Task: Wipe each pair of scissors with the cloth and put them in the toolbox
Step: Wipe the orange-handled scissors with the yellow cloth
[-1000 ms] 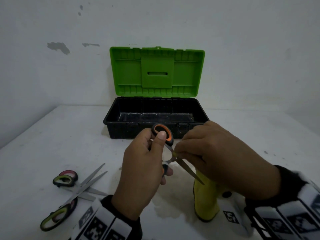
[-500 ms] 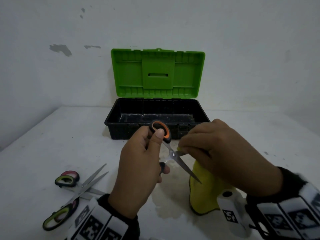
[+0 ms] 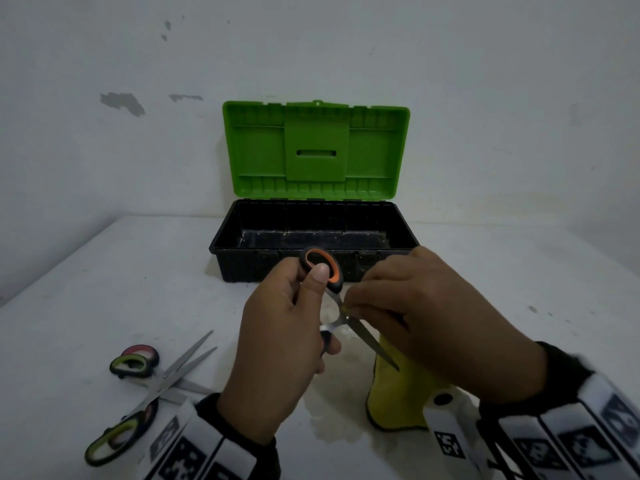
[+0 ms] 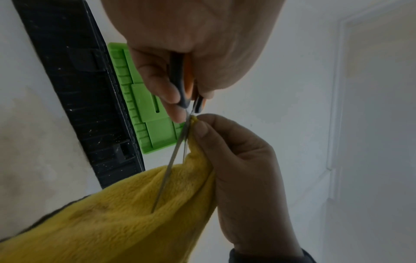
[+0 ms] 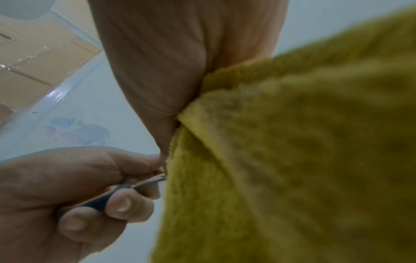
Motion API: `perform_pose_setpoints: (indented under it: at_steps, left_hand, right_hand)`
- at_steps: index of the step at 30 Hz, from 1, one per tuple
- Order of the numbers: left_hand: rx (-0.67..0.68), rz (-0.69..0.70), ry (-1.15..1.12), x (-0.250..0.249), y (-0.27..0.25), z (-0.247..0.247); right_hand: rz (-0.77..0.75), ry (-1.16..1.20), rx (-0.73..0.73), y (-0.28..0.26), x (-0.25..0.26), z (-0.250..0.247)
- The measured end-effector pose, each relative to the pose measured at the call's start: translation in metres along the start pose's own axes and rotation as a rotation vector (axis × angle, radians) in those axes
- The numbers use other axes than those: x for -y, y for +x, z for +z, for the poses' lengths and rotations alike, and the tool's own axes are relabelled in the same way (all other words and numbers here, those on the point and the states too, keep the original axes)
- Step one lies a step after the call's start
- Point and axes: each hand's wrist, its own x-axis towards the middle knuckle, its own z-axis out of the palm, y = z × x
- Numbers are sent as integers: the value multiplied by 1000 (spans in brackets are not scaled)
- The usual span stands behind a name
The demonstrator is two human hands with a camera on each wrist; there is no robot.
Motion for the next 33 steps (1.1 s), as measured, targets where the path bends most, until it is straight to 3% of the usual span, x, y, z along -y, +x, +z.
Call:
perform_pose_setpoints:
  at_steps: [3,8,13,18,23,28,33]
  left_hand:
    - [-30,-22,-24,2,-2,-3]
    - [-109,-55,-98,4,1,-5]
    - [-133,53,-26,5,-5,4]
    - [-177,158,60,3,-7,1]
    - [-177,245,136,2,-11,5]
    - [-206,332,191,3,-14,7]
    - [-223,441,284,4,-11,9]
  right_hand:
    - [64,26,-17,-4,-14,-6]
    - [320,231,-292,-12,1,-10]
    - [440,325,-298,-10,21,18]
    - [614,373,-383,-8,4,22]
    - [531,452,-352,-6,24,22]
    - [677,385,-367,-7,4,21]
    - [614,495,-369,-7,22,21]
